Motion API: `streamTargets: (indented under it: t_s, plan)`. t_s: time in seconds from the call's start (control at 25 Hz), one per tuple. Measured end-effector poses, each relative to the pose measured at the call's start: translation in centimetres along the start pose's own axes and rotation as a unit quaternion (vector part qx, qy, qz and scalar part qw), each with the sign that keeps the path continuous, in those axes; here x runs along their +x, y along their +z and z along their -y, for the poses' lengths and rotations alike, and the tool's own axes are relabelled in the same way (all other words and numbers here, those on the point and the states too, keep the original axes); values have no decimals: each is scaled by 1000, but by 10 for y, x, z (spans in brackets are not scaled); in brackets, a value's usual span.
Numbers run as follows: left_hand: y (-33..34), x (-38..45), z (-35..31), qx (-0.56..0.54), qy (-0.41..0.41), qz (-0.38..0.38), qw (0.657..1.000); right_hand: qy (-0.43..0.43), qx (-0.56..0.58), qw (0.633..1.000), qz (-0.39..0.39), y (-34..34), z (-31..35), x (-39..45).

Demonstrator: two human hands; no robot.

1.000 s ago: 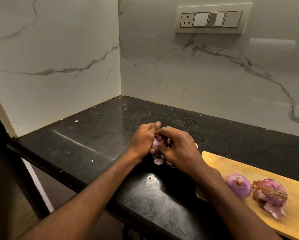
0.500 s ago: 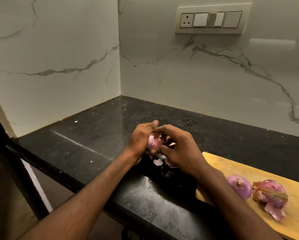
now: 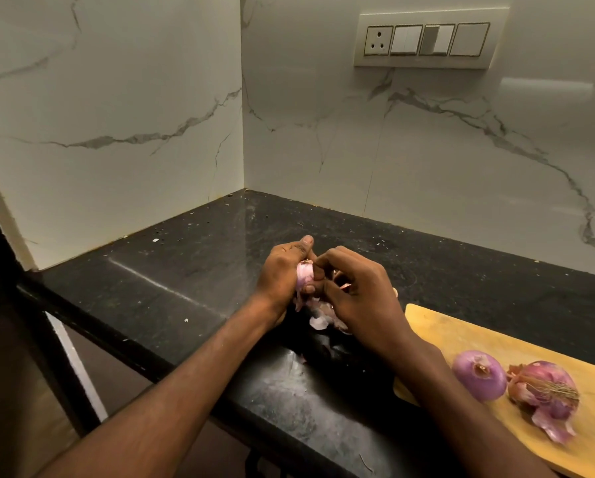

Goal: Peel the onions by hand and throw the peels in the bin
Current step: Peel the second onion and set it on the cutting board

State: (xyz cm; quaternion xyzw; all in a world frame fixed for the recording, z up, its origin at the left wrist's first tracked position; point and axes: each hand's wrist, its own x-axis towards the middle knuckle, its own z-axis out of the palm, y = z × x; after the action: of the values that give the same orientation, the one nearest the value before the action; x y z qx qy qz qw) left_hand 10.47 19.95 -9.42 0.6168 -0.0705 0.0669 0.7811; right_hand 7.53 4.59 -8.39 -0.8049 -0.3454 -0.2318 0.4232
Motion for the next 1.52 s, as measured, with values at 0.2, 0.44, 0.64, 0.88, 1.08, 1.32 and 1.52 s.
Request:
streamTargets:
  t_s: [0.2, 0.44, 0.64, 0.88, 1.08, 1.32, 1.52]
  plan:
    - [8, -5, -6, 59, 19, -44, 997, 47, 33, 993, -99, -1, -3, 3]
    - [4, -6, -5, 43, 14, -9, 999, 24, 20, 999, -20, -3, -7, 1]
    - [4, -9, -9, 16, 4, -8, 1000, -29, -23, 999, -9, -5, -7, 2]
    - [2, -9, -11, -43, -45, 86, 994, -47, -69, 994, 72, -8, 0, 1]
    - [-1, -11, -15, -69, -84, 107, 988, -60, -59, 993, 80, -3, 2, 3]
    - [-1, -15, -20, -91, -100, 106, 985, -65, -57, 991, 105, -2, 3, 4]
    - [-4, -14, -18, -80, -86, 105, 988, -47, -34, 994, 90, -1, 3, 5]
